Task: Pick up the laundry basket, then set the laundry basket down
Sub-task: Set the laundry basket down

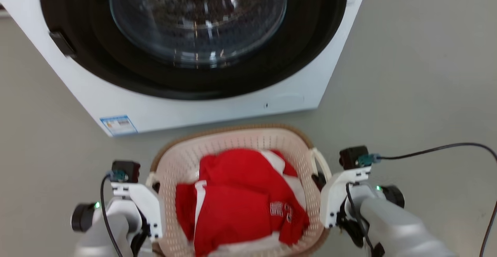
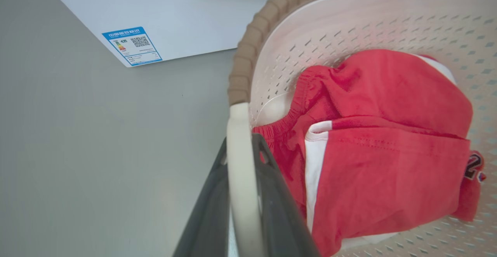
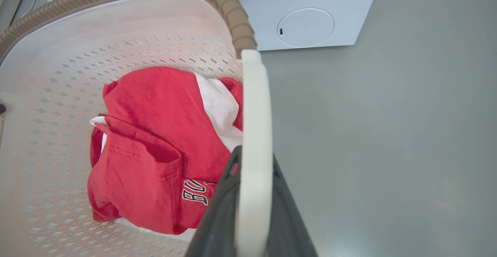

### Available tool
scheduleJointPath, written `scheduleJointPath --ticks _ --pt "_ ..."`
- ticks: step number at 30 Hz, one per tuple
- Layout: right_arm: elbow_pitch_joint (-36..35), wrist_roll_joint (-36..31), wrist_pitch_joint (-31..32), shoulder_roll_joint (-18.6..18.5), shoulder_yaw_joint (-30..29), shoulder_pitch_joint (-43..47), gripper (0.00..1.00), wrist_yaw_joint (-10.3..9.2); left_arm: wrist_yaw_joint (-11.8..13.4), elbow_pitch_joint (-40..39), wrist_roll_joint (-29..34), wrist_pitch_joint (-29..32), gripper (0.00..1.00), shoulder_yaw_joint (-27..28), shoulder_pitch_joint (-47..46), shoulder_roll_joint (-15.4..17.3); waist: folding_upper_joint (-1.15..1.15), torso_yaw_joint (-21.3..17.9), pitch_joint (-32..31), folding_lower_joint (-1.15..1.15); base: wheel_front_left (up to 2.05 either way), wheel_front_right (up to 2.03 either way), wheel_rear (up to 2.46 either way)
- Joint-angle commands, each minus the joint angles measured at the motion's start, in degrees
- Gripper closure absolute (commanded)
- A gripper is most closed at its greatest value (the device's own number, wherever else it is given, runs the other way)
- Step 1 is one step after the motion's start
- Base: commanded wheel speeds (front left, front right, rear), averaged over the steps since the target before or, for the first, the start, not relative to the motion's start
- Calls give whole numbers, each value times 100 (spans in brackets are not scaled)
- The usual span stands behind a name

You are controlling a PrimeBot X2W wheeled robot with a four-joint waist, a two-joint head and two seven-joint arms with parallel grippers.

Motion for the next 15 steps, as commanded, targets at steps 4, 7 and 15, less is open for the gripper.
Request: scheduleJointPath --ticks 4,7,15 --pt "-55 -18 -503 70 24 -397 100 94 46 -40 122 -243 100 49 -471 215 0 13 694 0 0 0 0" --pt "-62 -63 -746 70 64 -537 100 94 69 -37 142 -354 100 47 -622 236 0 41 954 0 0 0 0" --pt "35 -195 -1111 70 91 -733 100 94 101 -53 200 -535 100 39 -936 264 0 162 1521 0 0 0 0"
